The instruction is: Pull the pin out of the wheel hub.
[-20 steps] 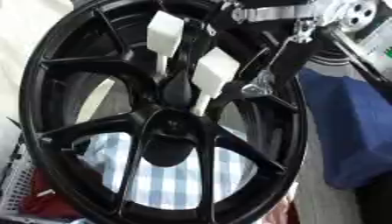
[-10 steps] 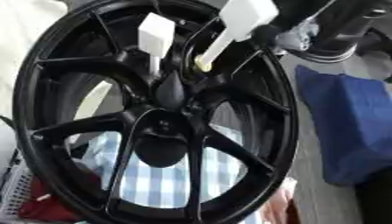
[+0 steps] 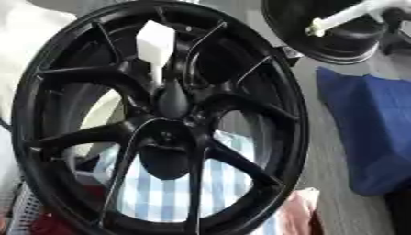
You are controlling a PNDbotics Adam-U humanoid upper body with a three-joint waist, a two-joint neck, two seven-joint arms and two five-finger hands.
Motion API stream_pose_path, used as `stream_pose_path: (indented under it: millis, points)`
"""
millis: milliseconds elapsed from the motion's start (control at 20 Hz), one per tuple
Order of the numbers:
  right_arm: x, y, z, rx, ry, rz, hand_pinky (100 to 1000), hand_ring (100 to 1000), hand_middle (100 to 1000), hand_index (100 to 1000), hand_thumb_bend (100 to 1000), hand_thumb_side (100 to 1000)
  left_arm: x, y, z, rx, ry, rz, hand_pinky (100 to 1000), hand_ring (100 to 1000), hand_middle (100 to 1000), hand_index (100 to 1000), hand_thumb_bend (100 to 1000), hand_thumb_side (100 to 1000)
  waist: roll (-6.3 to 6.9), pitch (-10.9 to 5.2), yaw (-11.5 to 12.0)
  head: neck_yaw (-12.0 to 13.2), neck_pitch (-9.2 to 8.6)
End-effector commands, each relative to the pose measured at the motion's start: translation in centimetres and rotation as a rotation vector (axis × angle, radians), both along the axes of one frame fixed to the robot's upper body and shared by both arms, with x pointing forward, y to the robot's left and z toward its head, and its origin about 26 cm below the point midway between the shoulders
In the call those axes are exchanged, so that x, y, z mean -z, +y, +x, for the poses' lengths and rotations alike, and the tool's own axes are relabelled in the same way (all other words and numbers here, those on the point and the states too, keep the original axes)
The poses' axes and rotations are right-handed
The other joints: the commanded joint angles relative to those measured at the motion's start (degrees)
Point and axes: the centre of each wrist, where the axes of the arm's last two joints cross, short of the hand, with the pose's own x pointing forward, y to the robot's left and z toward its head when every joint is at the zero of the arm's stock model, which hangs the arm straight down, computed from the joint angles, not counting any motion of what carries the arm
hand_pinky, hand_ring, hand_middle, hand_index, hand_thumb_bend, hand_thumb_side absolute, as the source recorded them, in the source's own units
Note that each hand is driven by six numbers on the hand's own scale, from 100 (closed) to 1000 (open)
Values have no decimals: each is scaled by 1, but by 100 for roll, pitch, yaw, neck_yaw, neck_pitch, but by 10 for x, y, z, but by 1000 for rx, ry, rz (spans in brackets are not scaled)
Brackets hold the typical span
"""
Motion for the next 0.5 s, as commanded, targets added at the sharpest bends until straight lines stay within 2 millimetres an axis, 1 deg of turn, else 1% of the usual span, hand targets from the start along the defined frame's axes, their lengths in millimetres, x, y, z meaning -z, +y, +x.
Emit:
stream_pose_path:
  millis: [50,100,150,200,250,300,350,400,500]
  points:
    - [17,-27,-6,218,-40,73,817,659,539,610,328,100,-7,2,-3,-12,-27,1,778,747,713,762,161,870,75,-87,-37,62,-117]
    - [30,-33,-7,269,-37,119,819,676,588,649,411,102,-7,2,-3,-13,-27,-1,779,748,713,762,160,869,99,-85,-52,74,-134]
    - [41,-37,-8,310,-36,164,821,693,628,681,437,100,-7,2,-3,-14,-28,-3,779,748,714,762,189,847,117,-84,-61,83,-144]
    - [51,-40,-8,344,-33,206,826,728,689,731,555,251,-7,2,-3,-13,-29,-5,779,748,714,762,160,868,132,-84,-65,86,-155]
    - [59,-42,-8,369,-29,237,830,744,725,760,563,290,-7,2,-3,-12,-30,-6,779,748,714,762,160,868,141,-85,-64,84,-165]
    - [66,-43,-8,389,-20,260,844,790,806,830,497,442,-8,1,-2,-10,-30,-8,779,748,714,762,160,868,150,-88,-57,82,-172]
    - [71,-44,-7,403,-19,281,847,797,823,842,476,526,-8,1,-2,-8,-30,-9,779,748,714,762,160,868,157,-92,-49,85,-185]
    - [75,-44,-7,416,-25,303,854,814,848,857,468,577,-8,1,-2,-6,-30,-9,779,749,714,762,160,868,164,-95,-41,87,-188]
    - [77,-44,-6,438,-52,345,849,806,844,851,457,610,-8,1,-2,-5,-31,-10,780,749,715,762,160,867,171,-99,-29,84,-182]
